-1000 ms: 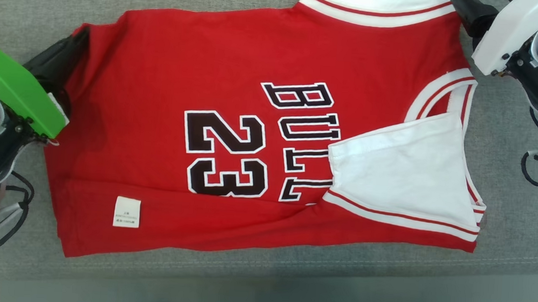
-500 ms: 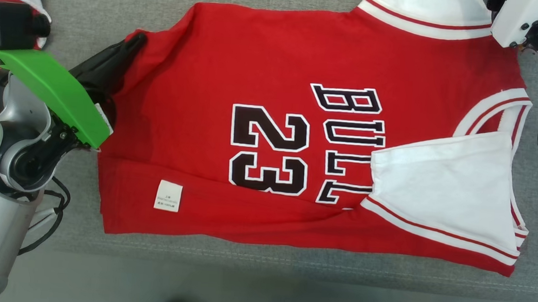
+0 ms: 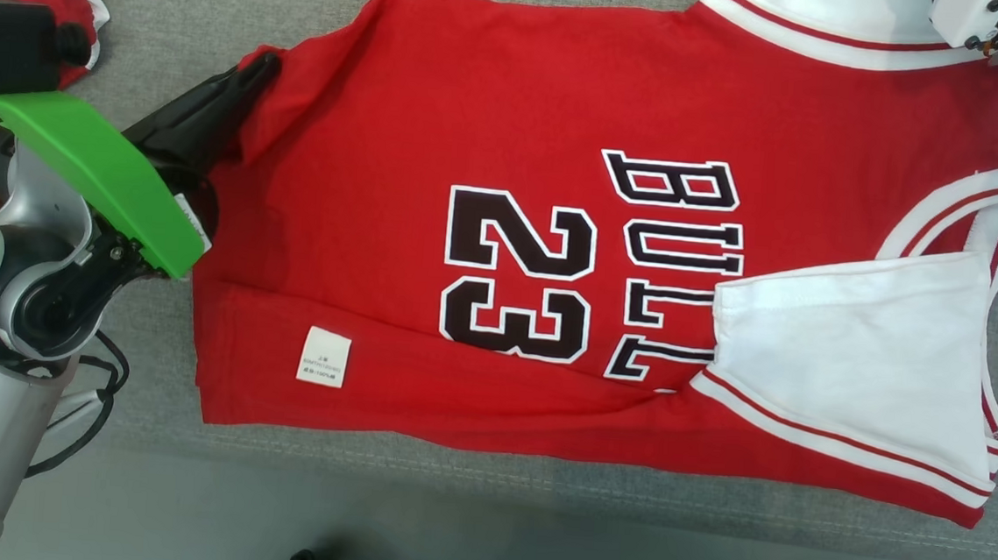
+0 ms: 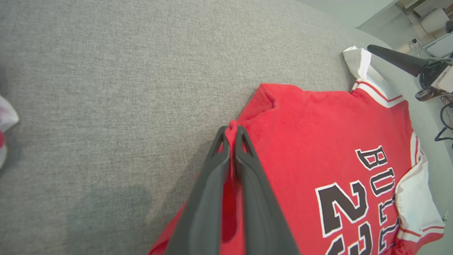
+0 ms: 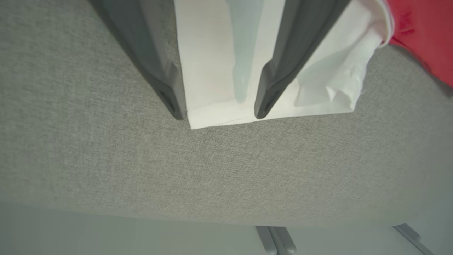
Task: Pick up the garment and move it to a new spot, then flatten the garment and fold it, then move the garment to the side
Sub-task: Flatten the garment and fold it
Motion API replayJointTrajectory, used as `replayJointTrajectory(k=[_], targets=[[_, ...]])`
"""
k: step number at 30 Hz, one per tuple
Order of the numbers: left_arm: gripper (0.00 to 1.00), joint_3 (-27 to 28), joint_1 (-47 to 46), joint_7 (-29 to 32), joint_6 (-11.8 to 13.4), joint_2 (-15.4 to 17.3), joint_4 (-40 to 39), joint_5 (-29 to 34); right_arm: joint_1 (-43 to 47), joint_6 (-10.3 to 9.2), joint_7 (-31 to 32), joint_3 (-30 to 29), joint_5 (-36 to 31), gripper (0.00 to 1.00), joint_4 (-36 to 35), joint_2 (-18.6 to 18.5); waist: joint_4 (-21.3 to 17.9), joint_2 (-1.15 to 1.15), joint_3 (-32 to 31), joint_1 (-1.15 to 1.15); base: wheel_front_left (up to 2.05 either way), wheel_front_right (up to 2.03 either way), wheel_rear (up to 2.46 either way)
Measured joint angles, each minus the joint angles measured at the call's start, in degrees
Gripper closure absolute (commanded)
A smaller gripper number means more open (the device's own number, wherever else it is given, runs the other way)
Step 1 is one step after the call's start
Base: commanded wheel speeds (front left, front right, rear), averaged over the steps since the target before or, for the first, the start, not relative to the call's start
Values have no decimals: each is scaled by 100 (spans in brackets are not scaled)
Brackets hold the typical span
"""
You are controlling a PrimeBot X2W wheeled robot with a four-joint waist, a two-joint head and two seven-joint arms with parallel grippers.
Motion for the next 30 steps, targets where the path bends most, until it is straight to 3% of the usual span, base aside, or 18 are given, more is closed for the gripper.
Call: replayJointTrajectory(k=[22,26,29,30], targets=[[100,-398,-21,-286,-1,176,-164,-149,-251,-5,114,54,-65,0,334,-21,117,0,160,0,0,0,0],[100,-454,-34,-355,-1,224,-170,-197,-269,-5,107,53,-66,18,375,-21,149,0,182,0,0,0,0],[100,-477,-43,-386,-1,268,-169,-291,-302,-4,107,54,-67,51,399,-19,164,0,198,0,0,0,0],[100,-492,-55,-397,0,270,-168,-297,-305,-2,96,57,-68,58,408,-16,169,0,203,0,0,0,0]])
